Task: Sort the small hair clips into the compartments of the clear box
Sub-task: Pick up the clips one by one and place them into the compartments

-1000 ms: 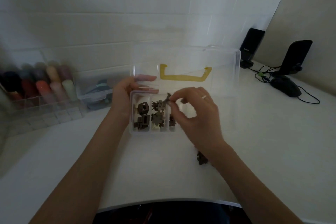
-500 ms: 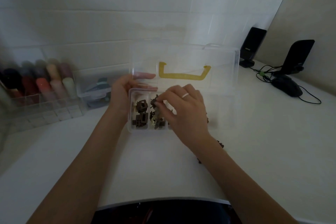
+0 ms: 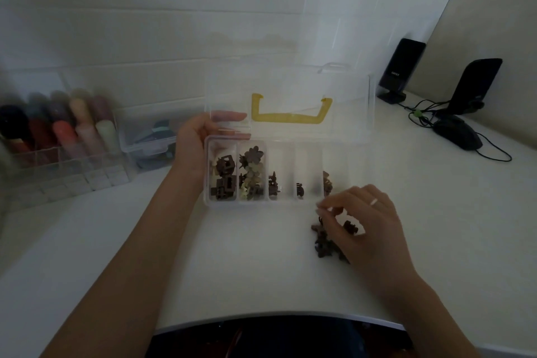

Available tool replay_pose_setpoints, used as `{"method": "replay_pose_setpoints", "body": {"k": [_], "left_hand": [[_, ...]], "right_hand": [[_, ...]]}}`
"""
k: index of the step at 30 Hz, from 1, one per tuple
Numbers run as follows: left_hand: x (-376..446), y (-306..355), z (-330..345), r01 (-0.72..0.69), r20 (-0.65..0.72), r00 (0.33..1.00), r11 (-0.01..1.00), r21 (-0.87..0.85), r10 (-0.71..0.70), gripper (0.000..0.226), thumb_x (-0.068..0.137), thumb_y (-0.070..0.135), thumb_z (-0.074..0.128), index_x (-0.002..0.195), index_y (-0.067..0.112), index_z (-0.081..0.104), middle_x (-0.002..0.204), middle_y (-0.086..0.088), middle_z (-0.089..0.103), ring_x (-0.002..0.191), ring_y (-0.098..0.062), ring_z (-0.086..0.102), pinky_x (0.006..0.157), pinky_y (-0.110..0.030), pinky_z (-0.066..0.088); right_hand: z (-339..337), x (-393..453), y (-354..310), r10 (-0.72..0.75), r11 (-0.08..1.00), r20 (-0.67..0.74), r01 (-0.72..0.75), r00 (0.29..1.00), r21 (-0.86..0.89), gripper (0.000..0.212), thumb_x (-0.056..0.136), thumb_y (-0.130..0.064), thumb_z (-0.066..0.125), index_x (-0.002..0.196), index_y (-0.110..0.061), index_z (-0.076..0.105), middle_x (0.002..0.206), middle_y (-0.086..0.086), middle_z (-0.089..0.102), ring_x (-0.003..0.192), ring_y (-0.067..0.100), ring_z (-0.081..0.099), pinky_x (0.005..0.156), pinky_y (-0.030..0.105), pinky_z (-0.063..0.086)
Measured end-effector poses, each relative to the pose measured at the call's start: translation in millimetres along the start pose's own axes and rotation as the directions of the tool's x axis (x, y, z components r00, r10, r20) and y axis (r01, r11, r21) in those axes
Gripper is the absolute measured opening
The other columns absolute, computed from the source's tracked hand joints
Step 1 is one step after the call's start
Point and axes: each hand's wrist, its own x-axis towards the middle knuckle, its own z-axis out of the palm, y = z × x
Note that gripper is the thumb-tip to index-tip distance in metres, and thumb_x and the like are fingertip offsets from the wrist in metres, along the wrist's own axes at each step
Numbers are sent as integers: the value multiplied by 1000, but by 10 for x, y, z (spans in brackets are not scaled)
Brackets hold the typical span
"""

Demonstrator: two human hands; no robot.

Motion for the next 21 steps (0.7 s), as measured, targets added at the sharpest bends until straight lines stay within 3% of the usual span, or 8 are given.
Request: {"method": "replay_pose_setpoints", "body": {"k": [6, 10, 13, 17, 21], "left_hand": [[-4, -7, -5, 0, -5, 1000, 1000, -9, 0, 34, 58, 18, 43, 66, 12, 76, 63, -8, 70, 60, -20, 67, 76, -34, 51], [-10, 1, 4, -5, -8, 1000, 1000, -15, 5, 36, 57, 17, 42, 73, 8, 74, 62, -8, 70, 58, -19, 67, 66, -29, 54], [-23, 7, 13, 7, -6, 1000, 1000, -17, -7, 39, 57, 18, 42, 82, 4, 68, 60, -8, 69, 56, -19, 66, 60, -26, 56], [-24, 11, 13, -5, -16, 1000, 1000, -3, 5, 40, 57, 18, 42, 83, 4, 68, 63, -9, 70, 57, -20, 66, 60, -27, 56], [-10, 6, 4, -14, -24, 1000, 1000, 7, 14, 39, 56, 18, 42, 82, 4, 68, 66, -6, 71, 58, -19, 67, 66, -29, 55]], "right_hand": [[-18, -190, 92, 43, 981, 142, -14, 989, -193, 33, 86, -41, 46, 104, -28, 71, 99, -12, 64, 97, 10, 51, 81, 28, 33], [-3, -211, 119, 80, 978, 176, -43, 981, -202, 34, 90, -36, 40, 106, -29, 69, 103, -12, 65, 97, 10, 49, 76, 29, 31], [-2, -206, 107, 176, 968, 188, -135, 966, -214, 36, 85, -43, 41, 110, -32, 66, 105, -17, 66, 100, 9, 50, 78, 26, 28], [-8, -177, 120, 315, 946, 238, -284, 919, -156, 30, 82, -38, 58, 111, -36, 63, 97, -18, 67, 103, 10, 54, 83, 25, 25], [-27, -152, 81, 292, 956, 177, -280, 940, -93, 28, 75, -22, 75, 96, -37, 66, 86, -22, 65, 90, 7, 57, 82, 29, 32]]}}
